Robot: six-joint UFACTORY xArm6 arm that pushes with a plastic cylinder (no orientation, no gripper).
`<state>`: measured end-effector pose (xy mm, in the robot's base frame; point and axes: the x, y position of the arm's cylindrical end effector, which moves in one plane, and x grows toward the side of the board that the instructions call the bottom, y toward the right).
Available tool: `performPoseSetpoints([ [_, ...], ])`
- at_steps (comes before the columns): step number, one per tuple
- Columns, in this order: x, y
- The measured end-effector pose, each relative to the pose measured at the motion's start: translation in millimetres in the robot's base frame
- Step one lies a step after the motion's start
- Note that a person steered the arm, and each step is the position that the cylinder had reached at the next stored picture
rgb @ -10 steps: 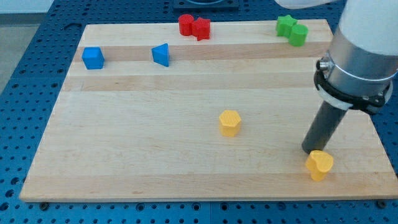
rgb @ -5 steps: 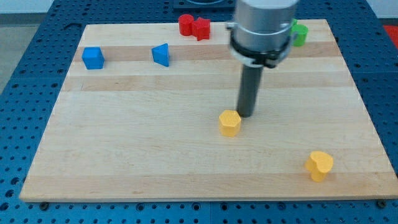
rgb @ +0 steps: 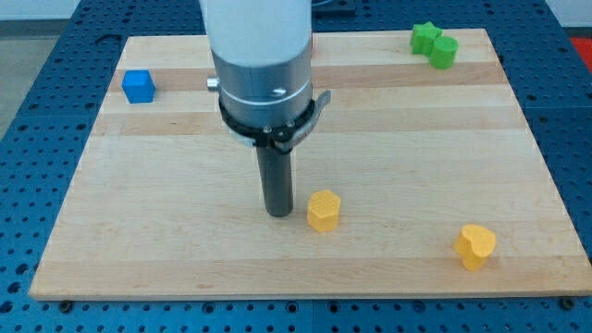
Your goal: Push the yellow hexagon into the yellow heart
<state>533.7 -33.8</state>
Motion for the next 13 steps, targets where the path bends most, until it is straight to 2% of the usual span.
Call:
performPoseSetpoints([
  [3, 4.4, 149.0],
  [4, 4.4, 159.4],
  [5, 4.1, 121.1],
  [6, -17.9, 118.1],
  [7, -43.6, 126.9],
  [8, -47.3, 164.6],
  [9, -34.9, 203.8],
  [10, -37.0, 205.2],
  [11, -40.3, 181.7],
  [13, -7.5, 195.0],
])
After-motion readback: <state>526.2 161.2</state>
